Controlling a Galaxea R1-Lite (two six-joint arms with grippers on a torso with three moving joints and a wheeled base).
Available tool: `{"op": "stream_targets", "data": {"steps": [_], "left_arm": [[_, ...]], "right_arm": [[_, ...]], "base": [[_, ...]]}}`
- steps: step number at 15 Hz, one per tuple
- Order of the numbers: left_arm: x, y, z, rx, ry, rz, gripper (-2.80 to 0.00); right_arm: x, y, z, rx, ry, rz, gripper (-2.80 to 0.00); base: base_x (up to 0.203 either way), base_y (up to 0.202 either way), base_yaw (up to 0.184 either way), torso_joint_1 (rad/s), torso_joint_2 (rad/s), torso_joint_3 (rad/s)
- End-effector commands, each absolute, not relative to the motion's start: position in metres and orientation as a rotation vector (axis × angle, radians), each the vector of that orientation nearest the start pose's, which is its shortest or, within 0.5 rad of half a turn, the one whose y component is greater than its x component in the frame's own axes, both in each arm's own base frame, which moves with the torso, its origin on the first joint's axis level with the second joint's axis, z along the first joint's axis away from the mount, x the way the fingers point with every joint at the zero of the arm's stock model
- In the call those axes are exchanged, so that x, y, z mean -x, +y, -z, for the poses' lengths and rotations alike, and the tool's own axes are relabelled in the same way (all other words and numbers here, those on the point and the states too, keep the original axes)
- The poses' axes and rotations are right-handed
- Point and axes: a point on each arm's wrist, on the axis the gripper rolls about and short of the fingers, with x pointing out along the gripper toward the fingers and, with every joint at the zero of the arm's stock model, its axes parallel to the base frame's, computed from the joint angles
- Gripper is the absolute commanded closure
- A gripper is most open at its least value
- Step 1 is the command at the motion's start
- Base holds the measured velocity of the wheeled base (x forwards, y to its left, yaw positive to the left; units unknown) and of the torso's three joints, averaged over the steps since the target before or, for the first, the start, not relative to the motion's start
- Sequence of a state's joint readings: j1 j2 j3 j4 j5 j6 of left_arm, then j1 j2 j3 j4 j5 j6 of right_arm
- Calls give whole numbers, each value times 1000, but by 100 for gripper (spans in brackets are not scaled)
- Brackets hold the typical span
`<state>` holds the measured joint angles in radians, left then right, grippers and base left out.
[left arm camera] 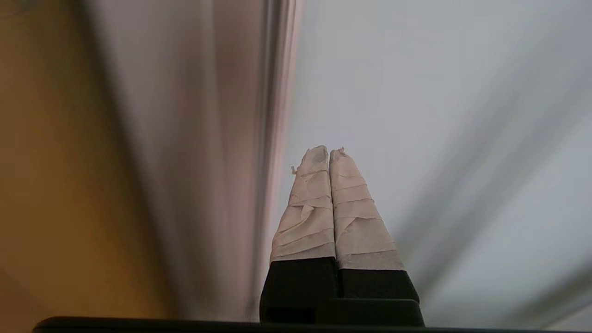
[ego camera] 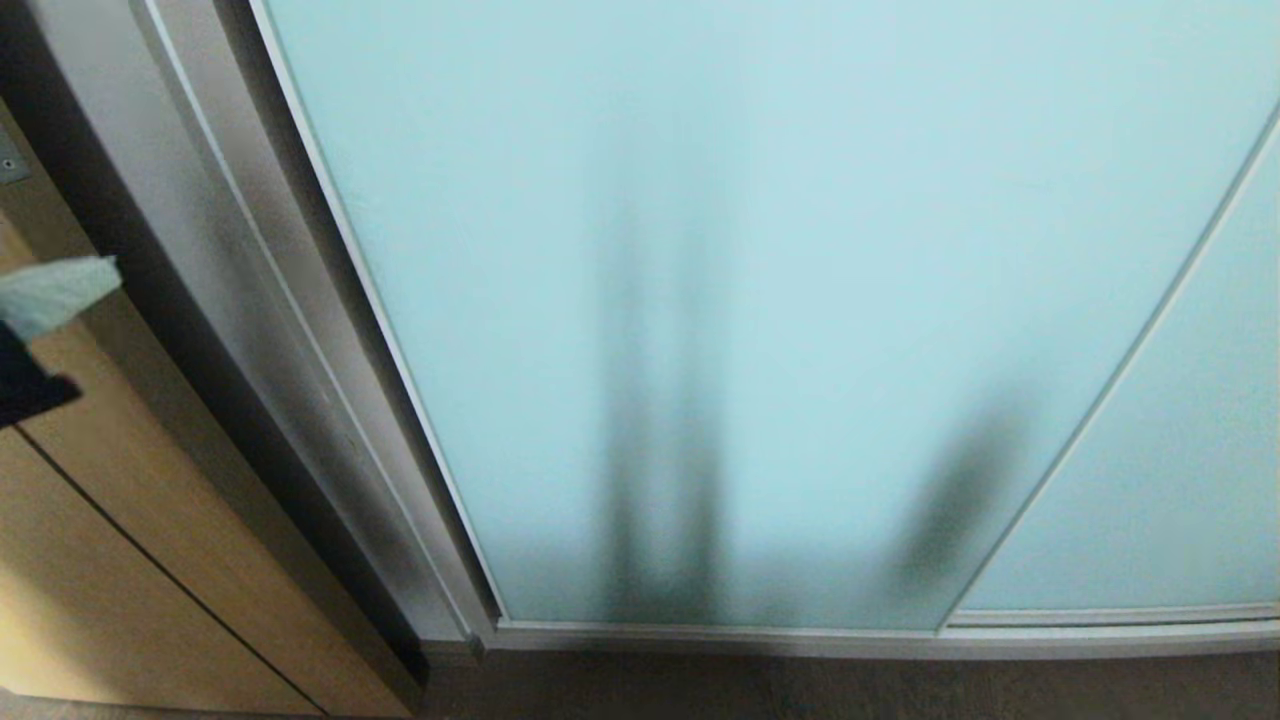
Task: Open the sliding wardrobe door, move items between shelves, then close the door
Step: Close the door
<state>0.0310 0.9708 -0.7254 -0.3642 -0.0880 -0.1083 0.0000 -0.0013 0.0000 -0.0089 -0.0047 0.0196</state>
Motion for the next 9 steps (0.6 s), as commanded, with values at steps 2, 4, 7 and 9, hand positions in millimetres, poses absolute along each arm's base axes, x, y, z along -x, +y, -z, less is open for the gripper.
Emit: {"op": "stream_targets", "data": {"steps": [2, 4, 7, 9], "left_arm": [[-37, 1, -256, 39, -194, 4, 0], [-5, 1, -233, 23, -193, -51, 0], [34, -1, -192, 8, -149, -20, 0], [48, -2, -161, 1, -112, 2, 0]], "right_arm": [[23, 0, -76, -20, -11, 4, 0], [23, 0, -76, -20, -9, 5, 0], [23, 0, -76, -20, -10, 4, 0], [23, 0, -76, -20, -11, 4, 0]], "base": [[0, 0, 0, 0, 0, 0], [0, 0, 0, 0, 0, 0], [0, 0, 0, 0, 0, 0], [0, 0, 0, 0, 0, 0]]}}
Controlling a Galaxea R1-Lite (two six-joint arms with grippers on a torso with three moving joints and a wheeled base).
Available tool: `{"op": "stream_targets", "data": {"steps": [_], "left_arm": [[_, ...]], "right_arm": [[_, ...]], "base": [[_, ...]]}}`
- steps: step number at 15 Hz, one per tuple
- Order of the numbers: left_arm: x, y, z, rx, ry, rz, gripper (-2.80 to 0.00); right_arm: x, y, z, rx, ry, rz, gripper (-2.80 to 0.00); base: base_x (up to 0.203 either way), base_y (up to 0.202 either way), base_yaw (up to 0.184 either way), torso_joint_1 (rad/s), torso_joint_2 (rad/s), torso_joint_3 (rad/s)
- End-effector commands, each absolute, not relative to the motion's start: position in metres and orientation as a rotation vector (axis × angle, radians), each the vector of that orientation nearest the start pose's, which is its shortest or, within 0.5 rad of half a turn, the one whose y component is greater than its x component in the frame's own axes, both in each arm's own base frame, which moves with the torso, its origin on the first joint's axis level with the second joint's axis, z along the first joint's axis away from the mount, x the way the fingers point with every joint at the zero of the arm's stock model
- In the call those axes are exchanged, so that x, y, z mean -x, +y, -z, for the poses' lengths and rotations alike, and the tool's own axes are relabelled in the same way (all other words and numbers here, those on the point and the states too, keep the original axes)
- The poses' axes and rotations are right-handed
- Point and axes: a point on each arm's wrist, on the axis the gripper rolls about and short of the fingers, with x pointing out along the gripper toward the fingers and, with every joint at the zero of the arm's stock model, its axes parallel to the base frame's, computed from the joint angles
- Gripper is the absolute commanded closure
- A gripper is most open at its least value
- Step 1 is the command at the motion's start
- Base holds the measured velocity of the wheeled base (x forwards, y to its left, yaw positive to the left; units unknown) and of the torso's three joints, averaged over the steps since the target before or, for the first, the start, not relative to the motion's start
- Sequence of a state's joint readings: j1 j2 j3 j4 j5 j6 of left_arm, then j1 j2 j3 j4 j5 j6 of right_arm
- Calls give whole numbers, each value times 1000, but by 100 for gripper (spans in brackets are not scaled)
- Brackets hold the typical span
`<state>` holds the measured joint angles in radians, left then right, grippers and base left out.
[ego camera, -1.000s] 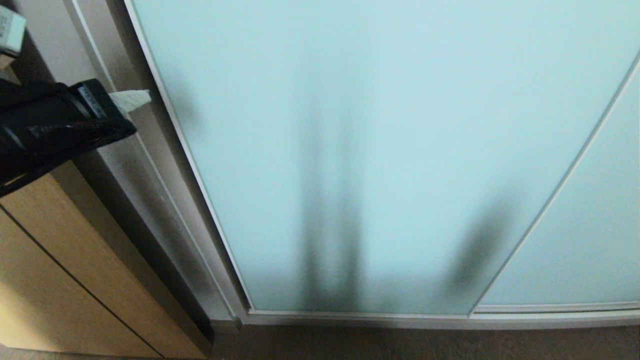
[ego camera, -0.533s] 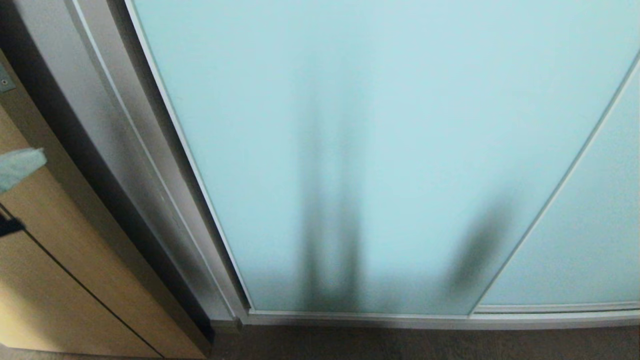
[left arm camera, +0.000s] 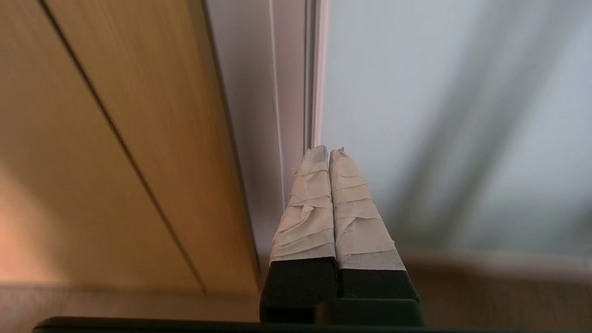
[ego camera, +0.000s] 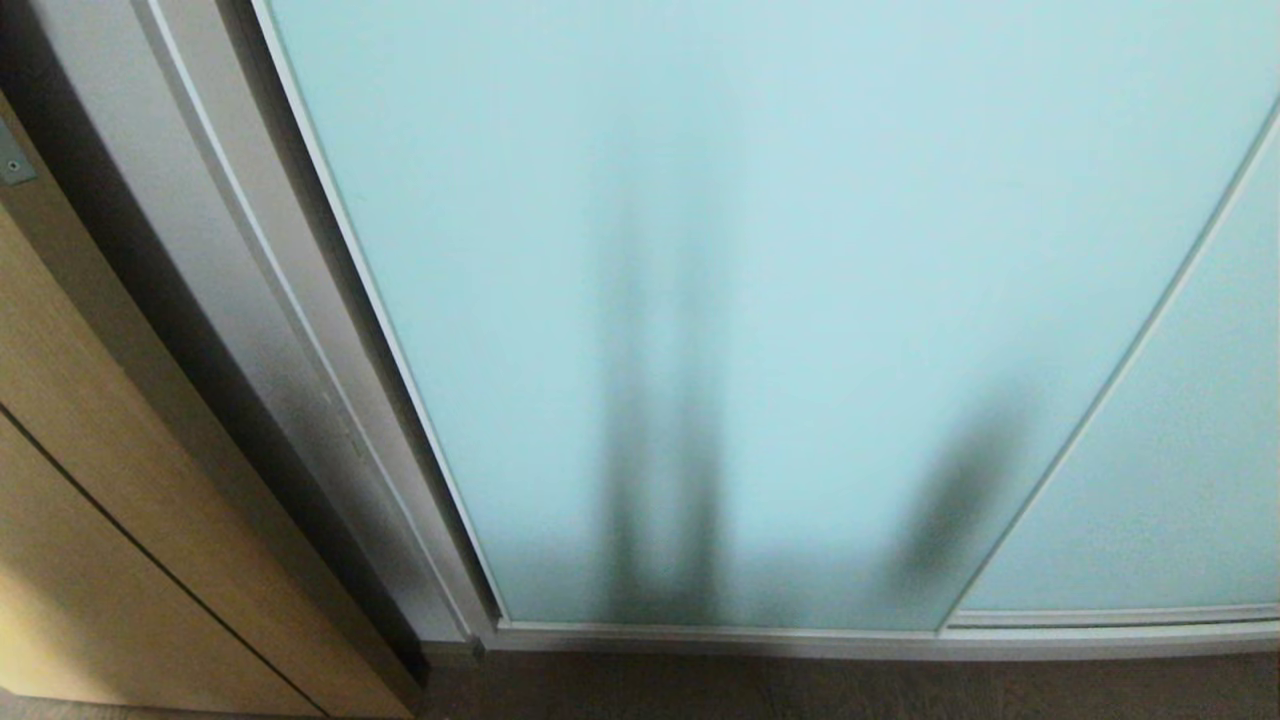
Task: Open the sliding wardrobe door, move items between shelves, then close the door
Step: Close the door
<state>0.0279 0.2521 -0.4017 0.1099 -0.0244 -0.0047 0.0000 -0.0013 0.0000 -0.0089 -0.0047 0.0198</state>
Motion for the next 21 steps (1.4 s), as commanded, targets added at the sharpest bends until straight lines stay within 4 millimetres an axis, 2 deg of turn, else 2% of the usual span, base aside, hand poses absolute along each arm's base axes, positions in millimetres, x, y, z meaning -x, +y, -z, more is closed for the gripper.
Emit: {"op": "stream_targets", "data": {"steps": [1, 2, 4, 5, 7, 11, 13, 15, 17, 18, 21], "left_arm": [[51, -2, -144, -13, -96, 7, 0], [47, -2, -124, -43, -53, 1, 0], [34, 1, -97, -71, 10, -98, 0], [28, 2, -89, -67, -12, -150, 0], [26, 3, -88, -8, -54, -184, 0], [26, 1, -85, 185, -31, -84, 0], [26, 1, -84, 162, -22, -82, 0], [25, 1, -84, -46, -14, -69, 0], [25, -2, -82, -216, -6, 34, 0], [25, -2, -80, -213, 16, 44, 0], [25, -1, -76, -32, 43, -2, 0]], "right_arm": [[23, 0, -76, -20, -9, 5, 0], [23, 0, -76, -20, -11, 4, 0], [23, 0, -76, -20, -11, 4, 0], [23, 0, -76, -20, -11, 4, 0], [23, 0, -76, -20, -11, 4, 0], [23, 0, -76, -20, -11, 4, 0], [23, 0, -76, -20, -11, 4, 0], [23, 0, -76, -20, -11, 4, 0], [23, 0, -76, -20, -11, 4, 0], [23, 0, -76, -20, -11, 4, 0], [23, 0, -76, -20, -11, 4, 0]], "base": [[0, 0, 0, 0, 0, 0], [0, 0, 0, 0, 0, 0], [0, 0, 0, 0, 0, 0], [0, 0, 0, 0, 0, 0], [0, 0, 0, 0, 0, 0], [0, 0, 0, 0, 0, 0], [0, 0, 0, 0, 0, 0], [0, 0, 0, 0, 0, 0], [0, 0, 0, 0, 0, 0], [0, 0, 0, 0, 0, 0], [0, 0, 0, 0, 0, 0]]}}
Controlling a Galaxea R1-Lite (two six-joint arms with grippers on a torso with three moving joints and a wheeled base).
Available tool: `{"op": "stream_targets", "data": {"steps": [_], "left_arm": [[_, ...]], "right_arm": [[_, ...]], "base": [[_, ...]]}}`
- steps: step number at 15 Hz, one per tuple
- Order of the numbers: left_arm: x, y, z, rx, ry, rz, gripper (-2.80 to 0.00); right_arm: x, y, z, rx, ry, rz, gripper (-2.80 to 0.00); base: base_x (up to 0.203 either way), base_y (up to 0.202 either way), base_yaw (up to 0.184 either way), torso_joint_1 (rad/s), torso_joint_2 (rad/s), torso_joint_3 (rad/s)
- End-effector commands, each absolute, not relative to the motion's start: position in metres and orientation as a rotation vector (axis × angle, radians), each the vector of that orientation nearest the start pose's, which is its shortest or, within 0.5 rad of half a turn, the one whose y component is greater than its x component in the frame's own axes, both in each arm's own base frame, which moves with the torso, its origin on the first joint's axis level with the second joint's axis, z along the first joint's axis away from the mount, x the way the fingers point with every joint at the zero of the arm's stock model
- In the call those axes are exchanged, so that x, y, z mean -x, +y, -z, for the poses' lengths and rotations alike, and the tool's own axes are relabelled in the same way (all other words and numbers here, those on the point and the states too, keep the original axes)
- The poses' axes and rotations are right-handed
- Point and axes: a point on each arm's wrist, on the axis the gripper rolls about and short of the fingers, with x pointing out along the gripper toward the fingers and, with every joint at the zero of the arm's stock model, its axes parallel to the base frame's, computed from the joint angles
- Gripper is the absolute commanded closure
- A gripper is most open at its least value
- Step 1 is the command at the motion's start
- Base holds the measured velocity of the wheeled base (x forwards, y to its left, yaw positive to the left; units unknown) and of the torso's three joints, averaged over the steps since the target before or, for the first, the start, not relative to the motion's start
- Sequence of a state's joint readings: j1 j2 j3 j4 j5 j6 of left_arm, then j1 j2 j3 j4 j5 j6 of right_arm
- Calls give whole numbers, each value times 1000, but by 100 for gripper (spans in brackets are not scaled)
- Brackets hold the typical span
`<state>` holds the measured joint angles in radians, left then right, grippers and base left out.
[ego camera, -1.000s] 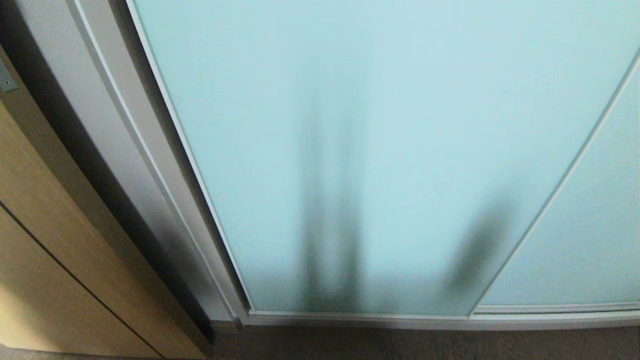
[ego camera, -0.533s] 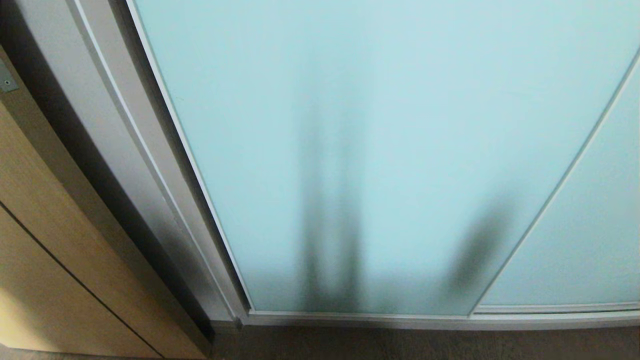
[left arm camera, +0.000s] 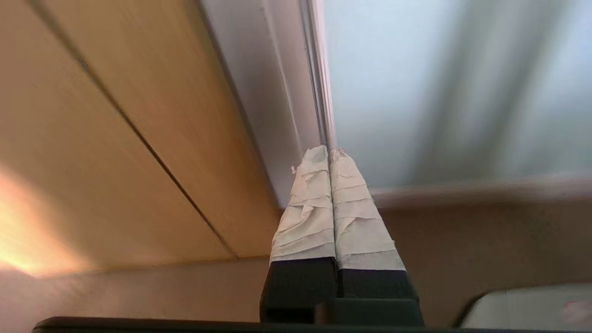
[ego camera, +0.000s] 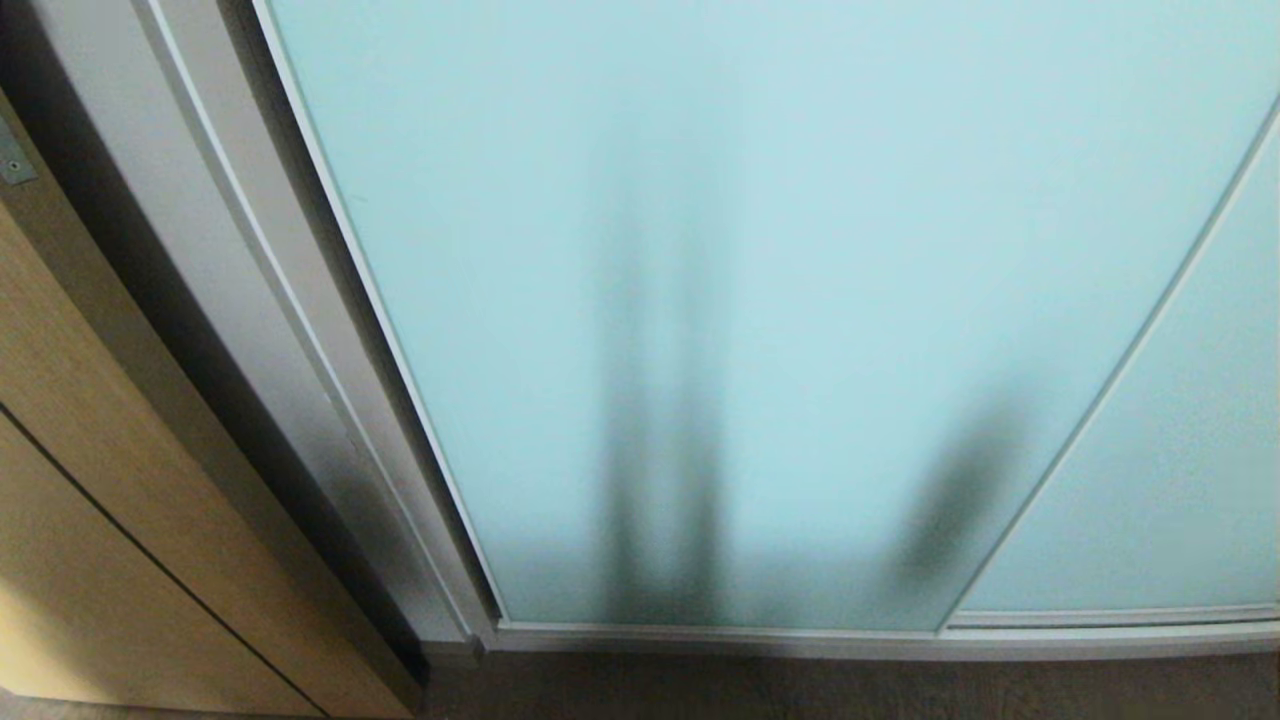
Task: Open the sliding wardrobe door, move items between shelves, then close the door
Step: Close the door, then open the door
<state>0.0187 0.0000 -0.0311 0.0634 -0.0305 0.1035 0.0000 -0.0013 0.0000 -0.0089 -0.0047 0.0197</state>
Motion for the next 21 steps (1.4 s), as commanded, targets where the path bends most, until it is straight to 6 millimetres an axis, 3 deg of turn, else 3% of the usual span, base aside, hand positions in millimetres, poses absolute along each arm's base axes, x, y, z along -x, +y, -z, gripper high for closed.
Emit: {"op": "stream_targets", "data": {"steps": [1, 14, 17, 19, 21], "left_arm": [[25, -1, -76, -32, 42, -4, 0], [26, 0, -81, -33, 29, -27, 0], [38, -1, -134, -48, -108, -26, 0], [44, -1, -194, -51, -197, -31, 0], [32, 0, -245, -51, -236, -37, 0]], "right_arm": [[23, 0, -76, -20, -11, 4, 0], [23, 0, -76, -20, -11, 4, 0], [23, 0, -76, -20, -11, 4, 0], [23, 0, -76, -20, -11, 4, 0], [23, 0, -76, -20, -11, 4, 0]], "base": [[0, 0, 0, 0, 0, 0], [0, 0, 0, 0, 0, 0], [0, 0, 0, 0, 0, 0], [0, 0, 0, 0, 0, 0], [0, 0, 0, 0, 0, 0]]}}
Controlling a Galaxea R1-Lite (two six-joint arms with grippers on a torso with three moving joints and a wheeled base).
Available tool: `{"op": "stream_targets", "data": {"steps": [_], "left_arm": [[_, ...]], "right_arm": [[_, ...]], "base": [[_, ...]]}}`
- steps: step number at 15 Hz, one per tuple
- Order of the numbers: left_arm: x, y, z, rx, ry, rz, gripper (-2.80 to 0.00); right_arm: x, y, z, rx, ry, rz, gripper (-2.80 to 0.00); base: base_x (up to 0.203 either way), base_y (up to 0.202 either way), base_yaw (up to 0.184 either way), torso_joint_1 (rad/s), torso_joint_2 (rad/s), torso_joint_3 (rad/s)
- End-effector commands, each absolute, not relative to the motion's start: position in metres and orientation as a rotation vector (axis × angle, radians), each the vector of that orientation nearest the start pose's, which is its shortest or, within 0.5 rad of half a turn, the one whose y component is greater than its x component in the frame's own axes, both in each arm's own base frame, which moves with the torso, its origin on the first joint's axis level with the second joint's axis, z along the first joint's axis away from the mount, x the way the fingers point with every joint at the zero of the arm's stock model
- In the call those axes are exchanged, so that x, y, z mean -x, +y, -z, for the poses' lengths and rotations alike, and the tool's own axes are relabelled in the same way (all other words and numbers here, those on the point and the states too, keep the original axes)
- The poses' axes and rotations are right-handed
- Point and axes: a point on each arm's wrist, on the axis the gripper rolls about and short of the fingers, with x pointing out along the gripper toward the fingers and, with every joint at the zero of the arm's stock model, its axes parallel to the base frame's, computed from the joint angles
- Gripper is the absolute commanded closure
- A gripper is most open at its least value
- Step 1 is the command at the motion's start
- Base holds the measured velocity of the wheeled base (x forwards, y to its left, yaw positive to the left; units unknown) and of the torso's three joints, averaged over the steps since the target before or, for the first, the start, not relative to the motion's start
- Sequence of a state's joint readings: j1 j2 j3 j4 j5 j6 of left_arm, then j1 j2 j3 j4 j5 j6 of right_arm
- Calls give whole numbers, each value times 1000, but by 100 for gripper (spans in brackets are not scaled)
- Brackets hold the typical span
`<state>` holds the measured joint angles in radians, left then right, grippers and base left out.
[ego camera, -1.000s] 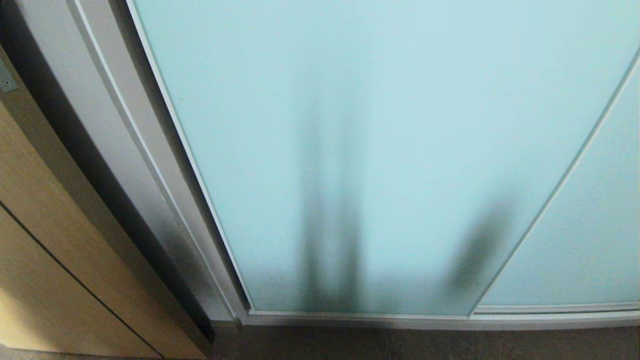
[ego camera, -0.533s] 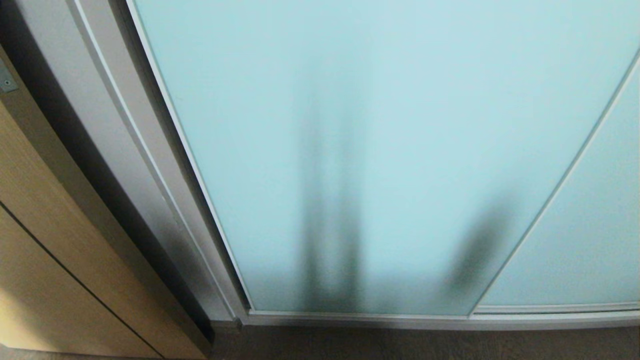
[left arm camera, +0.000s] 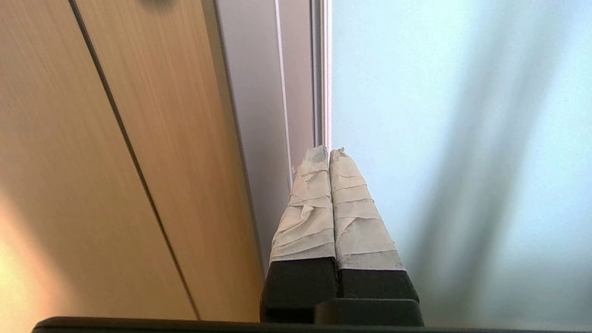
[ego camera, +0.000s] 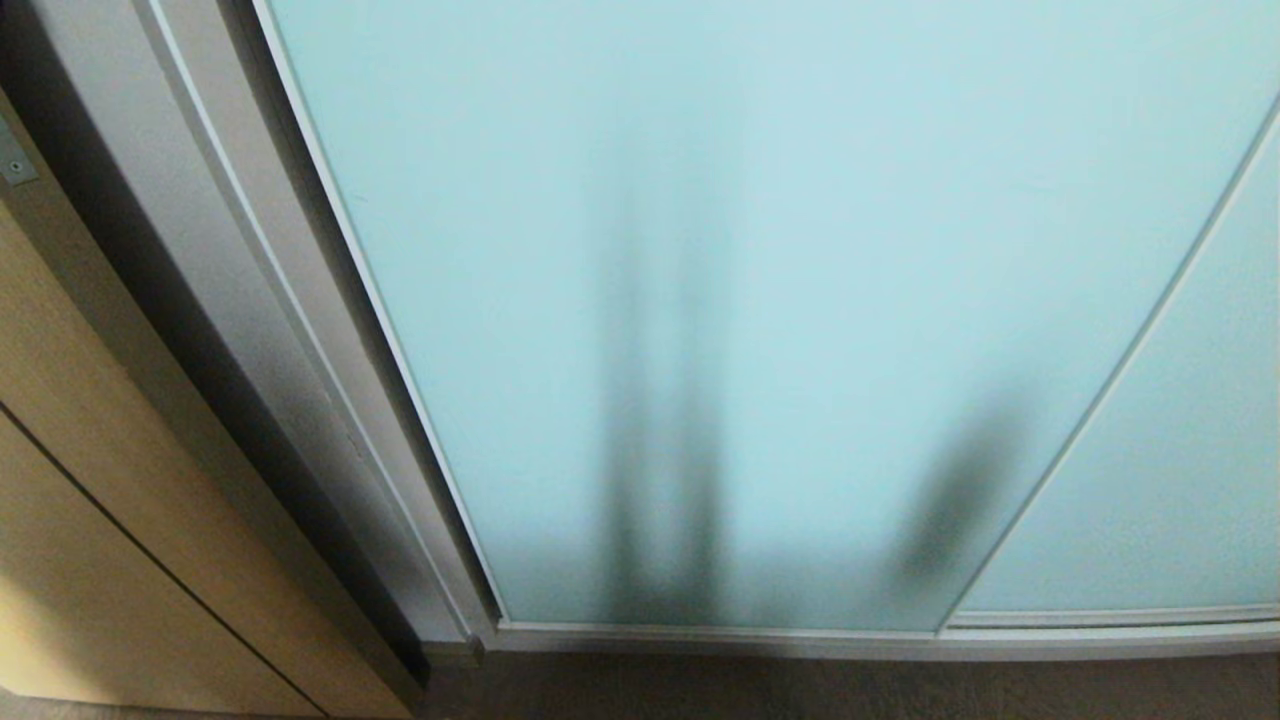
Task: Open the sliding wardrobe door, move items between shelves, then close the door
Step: Open the door
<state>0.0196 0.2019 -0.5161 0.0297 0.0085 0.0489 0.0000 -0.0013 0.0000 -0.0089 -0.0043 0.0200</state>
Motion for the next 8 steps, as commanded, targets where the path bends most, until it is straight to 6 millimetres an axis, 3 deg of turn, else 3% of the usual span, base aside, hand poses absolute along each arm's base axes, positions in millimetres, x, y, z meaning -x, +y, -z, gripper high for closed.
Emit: {"op": "stream_targets", "data": {"steps": [1, 4, 8], "left_arm": [[19, 0, -264, -51, -255, -50, 0], [-26, 3, -310, -69, -445, -134, 0], [-87, 6, -318, -80, -545, -209, 0]], "right_arm": [[23, 0, -76, -20, -11, 4, 0], [23, 0, -76, -20, -11, 4, 0], [23, 0, -76, -20, -11, 4, 0]], "base": [[0, 0, 0, 0, 0, 0], [0, 0, 0, 0, 0, 0], [0, 0, 0, 0, 0, 0]]}}
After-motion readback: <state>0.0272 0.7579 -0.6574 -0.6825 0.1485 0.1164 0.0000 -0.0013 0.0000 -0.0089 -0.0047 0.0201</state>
